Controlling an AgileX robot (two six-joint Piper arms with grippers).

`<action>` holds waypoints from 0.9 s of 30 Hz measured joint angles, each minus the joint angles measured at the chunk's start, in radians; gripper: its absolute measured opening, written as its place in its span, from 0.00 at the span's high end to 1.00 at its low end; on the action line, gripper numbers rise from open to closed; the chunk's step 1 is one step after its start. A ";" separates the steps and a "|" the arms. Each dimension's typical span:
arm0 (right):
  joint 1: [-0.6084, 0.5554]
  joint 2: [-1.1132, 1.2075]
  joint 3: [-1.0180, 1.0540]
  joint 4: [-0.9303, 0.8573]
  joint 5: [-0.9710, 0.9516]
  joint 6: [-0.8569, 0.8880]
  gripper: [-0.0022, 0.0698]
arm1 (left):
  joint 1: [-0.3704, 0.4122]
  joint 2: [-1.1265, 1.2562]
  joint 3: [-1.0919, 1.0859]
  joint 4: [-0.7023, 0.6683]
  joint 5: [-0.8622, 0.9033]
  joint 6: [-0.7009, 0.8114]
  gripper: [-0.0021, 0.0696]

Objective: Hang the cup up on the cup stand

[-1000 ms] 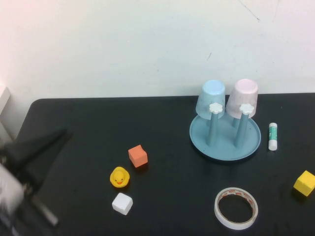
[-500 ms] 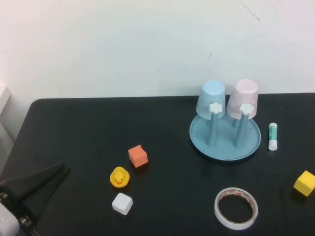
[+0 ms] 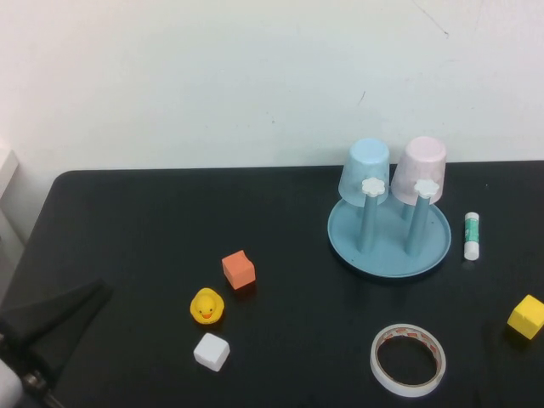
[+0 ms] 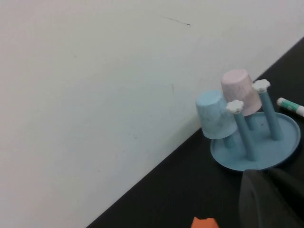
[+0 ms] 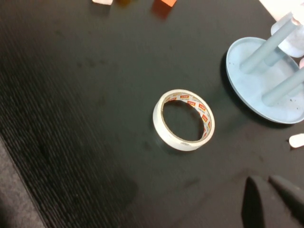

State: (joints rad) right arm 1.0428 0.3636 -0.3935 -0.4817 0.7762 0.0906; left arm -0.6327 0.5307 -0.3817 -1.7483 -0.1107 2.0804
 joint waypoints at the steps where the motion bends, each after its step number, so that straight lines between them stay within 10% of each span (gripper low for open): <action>1: 0.000 0.000 0.000 0.000 0.000 0.000 0.97 | 0.014 -0.007 0.000 0.000 0.000 0.000 0.97; 13: 0.000 0.000 0.000 0.000 -0.002 0.000 0.97 | 0.423 -0.277 0.069 0.000 -0.025 0.030 0.97; 27: 0.000 0.000 0.000 0.000 -0.002 0.001 0.97 | 0.533 -0.539 0.335 0.000 -0.053 -0.015 0.97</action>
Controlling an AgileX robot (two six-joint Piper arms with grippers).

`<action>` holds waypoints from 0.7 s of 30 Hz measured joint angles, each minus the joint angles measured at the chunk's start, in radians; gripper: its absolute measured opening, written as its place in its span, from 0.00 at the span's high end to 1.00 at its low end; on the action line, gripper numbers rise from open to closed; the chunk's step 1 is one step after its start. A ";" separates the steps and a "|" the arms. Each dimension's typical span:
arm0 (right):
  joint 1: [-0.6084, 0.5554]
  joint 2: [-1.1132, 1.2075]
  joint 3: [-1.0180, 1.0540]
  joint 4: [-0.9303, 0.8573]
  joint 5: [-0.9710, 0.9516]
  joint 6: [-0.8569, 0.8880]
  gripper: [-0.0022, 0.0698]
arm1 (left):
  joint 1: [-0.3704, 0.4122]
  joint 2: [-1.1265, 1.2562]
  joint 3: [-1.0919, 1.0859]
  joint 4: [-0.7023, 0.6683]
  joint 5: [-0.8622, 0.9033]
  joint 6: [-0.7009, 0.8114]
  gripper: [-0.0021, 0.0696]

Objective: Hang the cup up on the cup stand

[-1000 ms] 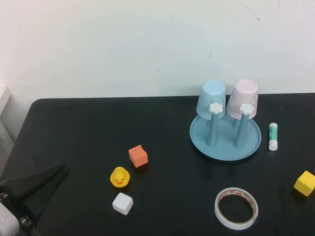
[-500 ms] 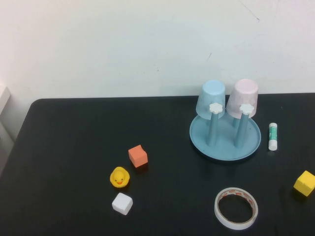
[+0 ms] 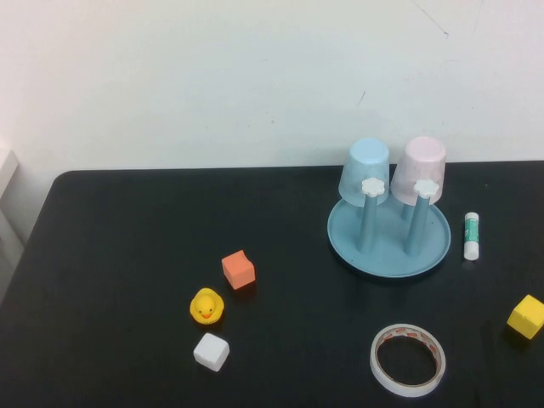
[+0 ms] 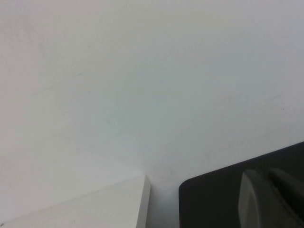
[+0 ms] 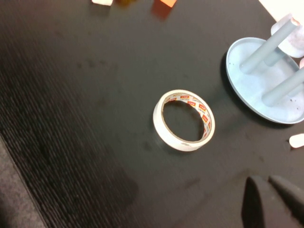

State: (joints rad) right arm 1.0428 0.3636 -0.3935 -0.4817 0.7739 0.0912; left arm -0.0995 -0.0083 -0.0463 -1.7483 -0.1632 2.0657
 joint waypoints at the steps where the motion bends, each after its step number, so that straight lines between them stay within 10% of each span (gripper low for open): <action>1: 0.000 0.000 0.000 0.000 0.000 0.000 0.97 | 0.004 0.000 0.004 0.000 0.000 -0.002 0.97; 16: 0.000 0.000 0.000 0.000 0.000 0.000 0.97 | 0.006 -0.006 0.007 0.000 -0.026 -0.020 0.97; 21: 0.000 0.000 0.000 0.000 0.000 0.000 0.97 | 0.006 -0.006 0.029 0.419 -0.014 -0.546 0.97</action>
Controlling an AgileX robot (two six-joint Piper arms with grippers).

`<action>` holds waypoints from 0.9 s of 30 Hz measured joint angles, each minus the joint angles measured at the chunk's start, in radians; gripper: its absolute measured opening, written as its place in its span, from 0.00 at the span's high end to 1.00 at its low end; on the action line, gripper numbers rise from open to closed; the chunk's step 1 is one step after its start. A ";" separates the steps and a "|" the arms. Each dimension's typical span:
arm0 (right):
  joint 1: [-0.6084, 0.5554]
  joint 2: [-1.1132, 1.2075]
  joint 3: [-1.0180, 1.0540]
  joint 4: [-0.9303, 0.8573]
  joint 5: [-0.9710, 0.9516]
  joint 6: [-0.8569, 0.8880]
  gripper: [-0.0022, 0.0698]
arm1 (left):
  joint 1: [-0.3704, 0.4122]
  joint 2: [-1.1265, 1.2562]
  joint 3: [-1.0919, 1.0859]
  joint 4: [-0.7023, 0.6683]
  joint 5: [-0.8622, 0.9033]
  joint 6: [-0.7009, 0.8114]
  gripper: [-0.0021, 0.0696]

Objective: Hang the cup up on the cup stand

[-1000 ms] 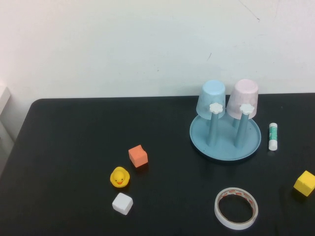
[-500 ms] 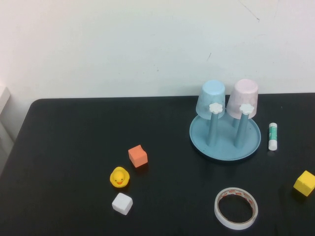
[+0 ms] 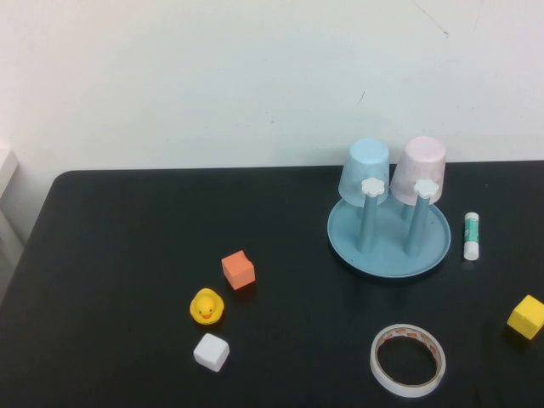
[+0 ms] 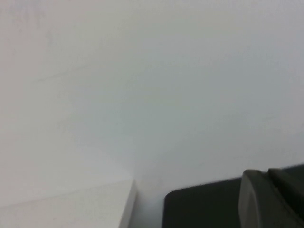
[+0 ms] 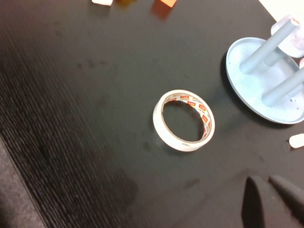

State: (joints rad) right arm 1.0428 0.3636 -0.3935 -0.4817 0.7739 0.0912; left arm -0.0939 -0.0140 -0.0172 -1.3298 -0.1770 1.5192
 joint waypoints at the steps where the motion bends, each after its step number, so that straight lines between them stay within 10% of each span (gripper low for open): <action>1: 0.000 0.000 0.000 0.000 0.000 0.000 0.97 | 0.001 0.000 0.007 0.182 0.009 -0.195 0.97; 6: 0.000 0.000 0.000 0.000 0.000 0.000 0.97 | 0.001 0.000 0.036 0.884 0.084 -0.975 0.97; 10: 0.000 0.000 0.000 0.000 0.000 0.000 0.97 | 0.001 0.000 0.036 1.149 0.327 -1.311 0.97; 27: 0.000 0.000 0.000 0.000 0.000 0.000 0.97 | 0.001 0.000 0.034 1.281 0.487 -1.525 0.97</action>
